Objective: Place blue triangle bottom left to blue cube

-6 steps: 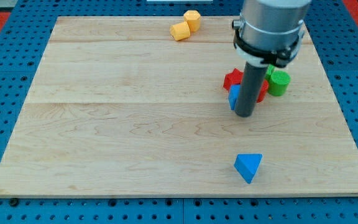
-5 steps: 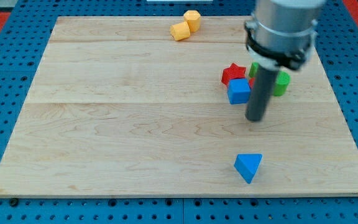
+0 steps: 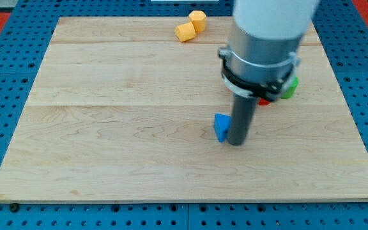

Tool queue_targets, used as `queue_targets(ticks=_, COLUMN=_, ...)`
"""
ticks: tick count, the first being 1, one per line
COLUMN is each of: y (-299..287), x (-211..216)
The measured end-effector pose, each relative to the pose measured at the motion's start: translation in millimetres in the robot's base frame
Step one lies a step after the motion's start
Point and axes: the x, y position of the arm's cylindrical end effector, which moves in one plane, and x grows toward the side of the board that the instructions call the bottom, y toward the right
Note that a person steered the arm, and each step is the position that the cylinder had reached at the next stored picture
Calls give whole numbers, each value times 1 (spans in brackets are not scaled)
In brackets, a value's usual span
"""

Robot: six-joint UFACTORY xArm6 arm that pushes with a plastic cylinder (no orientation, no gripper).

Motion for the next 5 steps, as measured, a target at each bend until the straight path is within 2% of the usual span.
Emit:
queue_targets(ticks=1, y=-22, x=10)
queue_targets(ticks=2, y=-69, x=-4)
queue_targets(ticks=3, y=-40, x=-51)
queue_targets(ticks=4, y=10, x=-70)
queue_targets(ticks=5, y=-9, x=-73)
